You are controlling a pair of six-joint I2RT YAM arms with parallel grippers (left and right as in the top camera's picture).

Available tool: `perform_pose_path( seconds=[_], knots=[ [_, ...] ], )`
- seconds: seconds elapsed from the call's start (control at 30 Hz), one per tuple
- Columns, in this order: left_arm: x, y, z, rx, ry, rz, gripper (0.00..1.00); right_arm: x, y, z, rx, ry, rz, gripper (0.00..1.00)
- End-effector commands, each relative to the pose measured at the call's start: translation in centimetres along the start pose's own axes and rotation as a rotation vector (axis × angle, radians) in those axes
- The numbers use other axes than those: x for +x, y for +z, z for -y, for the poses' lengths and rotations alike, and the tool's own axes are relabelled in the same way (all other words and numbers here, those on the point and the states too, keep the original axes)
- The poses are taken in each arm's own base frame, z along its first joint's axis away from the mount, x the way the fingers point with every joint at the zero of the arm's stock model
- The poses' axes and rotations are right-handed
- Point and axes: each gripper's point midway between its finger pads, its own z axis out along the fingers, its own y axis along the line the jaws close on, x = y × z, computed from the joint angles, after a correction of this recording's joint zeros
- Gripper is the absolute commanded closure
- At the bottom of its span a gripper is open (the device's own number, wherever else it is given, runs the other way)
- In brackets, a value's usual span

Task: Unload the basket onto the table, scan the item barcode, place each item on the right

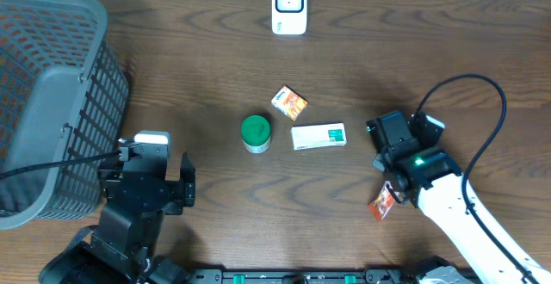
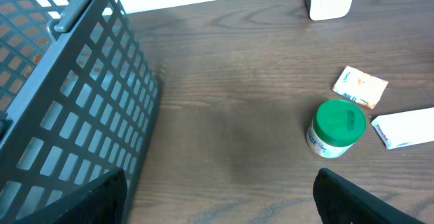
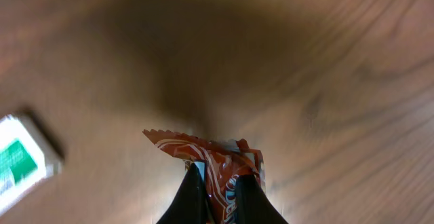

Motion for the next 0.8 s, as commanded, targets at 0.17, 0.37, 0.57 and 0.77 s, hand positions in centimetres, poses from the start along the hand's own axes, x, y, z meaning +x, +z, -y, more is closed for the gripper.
perform_pose_path(
  seconds=[0.17,0.37,0.57,0.77],
  knots=[
    [0.2,0.0,-0.2,-0.011,-0.006,-0.001,0.12,-6.2,-2.5,-0.2,0.119,-0.118,0.393,0.98],
    [0.2,0.0,-0.2,-0.011,-0.006,-0.001,0.12,-9.1,-6.0,-5.1,0.029,-0.261,0.599,0.98],
    [0.2,0.0,-0.2,-0.011,-0.006,-0.001,0.12,-12.0,-9.1,-7.8,0.065,-0.500,0.760,0.99],
    [0.2,0.0,-0.2,-0.011,-0.006,-0.001,0.12,-12.0,-9.7,-8.6,0.077,-0.575,0.784,0.99]
  ],
)
